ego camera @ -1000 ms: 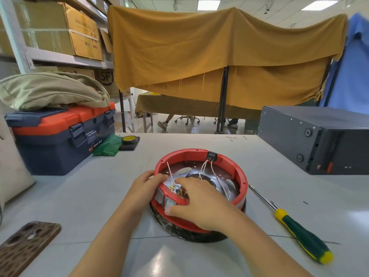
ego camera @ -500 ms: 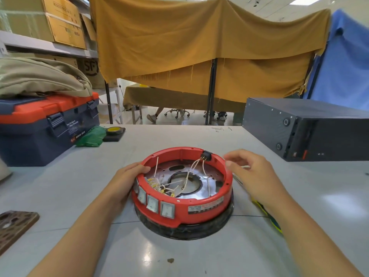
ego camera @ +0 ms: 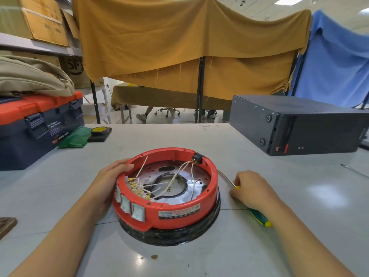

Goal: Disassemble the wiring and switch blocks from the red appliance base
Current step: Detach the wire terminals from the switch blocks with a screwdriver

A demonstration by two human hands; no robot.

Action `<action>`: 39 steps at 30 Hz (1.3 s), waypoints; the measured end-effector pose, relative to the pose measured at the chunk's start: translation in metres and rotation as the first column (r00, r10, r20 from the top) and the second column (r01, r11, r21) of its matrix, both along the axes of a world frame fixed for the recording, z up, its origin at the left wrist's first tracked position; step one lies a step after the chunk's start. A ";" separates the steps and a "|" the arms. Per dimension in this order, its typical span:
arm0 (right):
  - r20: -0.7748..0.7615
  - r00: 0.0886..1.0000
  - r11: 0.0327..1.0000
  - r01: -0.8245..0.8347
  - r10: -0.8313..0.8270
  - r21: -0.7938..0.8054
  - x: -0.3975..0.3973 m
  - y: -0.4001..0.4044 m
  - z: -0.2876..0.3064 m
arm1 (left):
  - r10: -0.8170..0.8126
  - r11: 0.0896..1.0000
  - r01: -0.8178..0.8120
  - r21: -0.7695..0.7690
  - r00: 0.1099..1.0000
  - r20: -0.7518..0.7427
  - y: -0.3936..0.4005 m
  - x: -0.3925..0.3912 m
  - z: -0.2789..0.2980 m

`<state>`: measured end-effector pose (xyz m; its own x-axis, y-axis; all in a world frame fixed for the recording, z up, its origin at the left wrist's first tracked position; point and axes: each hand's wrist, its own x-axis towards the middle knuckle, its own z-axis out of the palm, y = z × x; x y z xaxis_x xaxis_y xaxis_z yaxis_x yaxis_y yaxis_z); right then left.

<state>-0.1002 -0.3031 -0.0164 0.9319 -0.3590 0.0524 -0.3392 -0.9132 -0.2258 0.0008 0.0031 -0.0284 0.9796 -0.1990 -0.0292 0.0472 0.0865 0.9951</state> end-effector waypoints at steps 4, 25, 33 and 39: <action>0.022 1.000 1.000 -0.016 0.016 -0.007 -0.001 0.002 0.000 | -0.006 1.000 0.006 -0.003 1.000 0.001 0.001 0.001 -0.001; 0.309 0.948 -0.287 -0.317 -0.073 0.904 0.023 0.027 0.053 | -0.013 1.000 0.014 -0.018 1.000 0.019 0.004 0.006 -0.006; 0.456 0.889 -0.485 -0.416 -0.039 0.769 0.018 0.035 0.057 | -0.009 0.999 0.010 -0.041 1.000 0.017 0.000 0.004 -0.004; 0.470 0.880 -0.584 -0.419 -0.071 0.695 0.023 0.041 0.055 | -0.009 0.998 0.010 -0.056 1.000 0.014 -0.001 0.002 -0.001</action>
